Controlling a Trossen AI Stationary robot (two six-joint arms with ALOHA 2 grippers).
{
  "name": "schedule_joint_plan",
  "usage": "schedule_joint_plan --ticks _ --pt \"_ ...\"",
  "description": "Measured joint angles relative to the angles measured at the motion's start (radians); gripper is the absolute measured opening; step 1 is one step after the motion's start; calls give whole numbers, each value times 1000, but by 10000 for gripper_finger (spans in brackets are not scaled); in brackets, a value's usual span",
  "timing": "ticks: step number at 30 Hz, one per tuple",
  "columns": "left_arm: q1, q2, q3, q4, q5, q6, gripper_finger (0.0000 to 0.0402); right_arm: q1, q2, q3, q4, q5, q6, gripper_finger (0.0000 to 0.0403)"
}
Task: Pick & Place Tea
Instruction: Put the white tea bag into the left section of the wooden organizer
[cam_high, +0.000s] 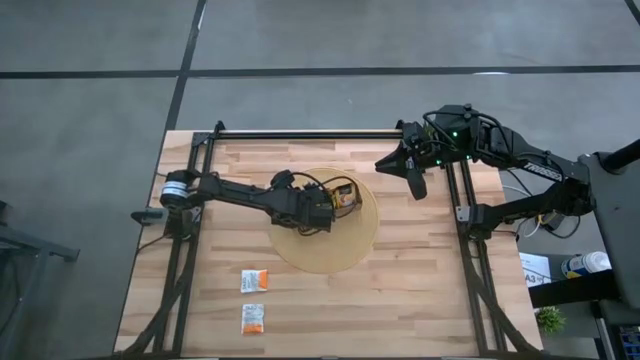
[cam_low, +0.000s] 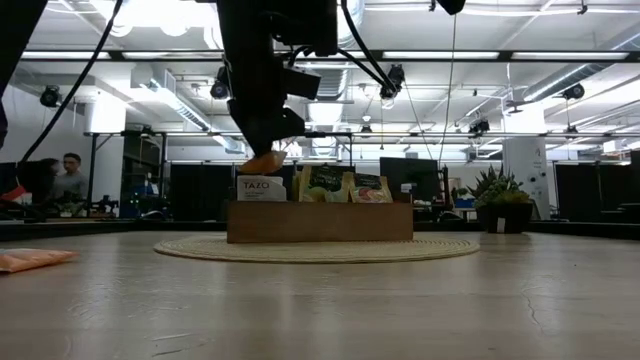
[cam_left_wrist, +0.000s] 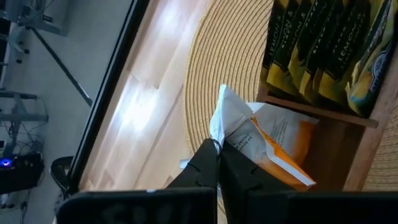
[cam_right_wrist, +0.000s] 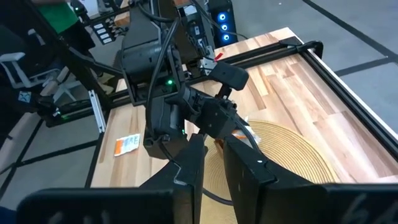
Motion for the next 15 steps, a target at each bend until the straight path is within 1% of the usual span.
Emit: schedule_joint_plan --ticks 3,10,15 --pt "1 0 0 0 6 1 16 0 0 0 0 0 0 57" --pt "5 0 -1 6 6 1 74 0 0 0 0 0 -8 56" --pt "7 0 -1 7 7 -2 99 0 0 0 0 0 -8 56"
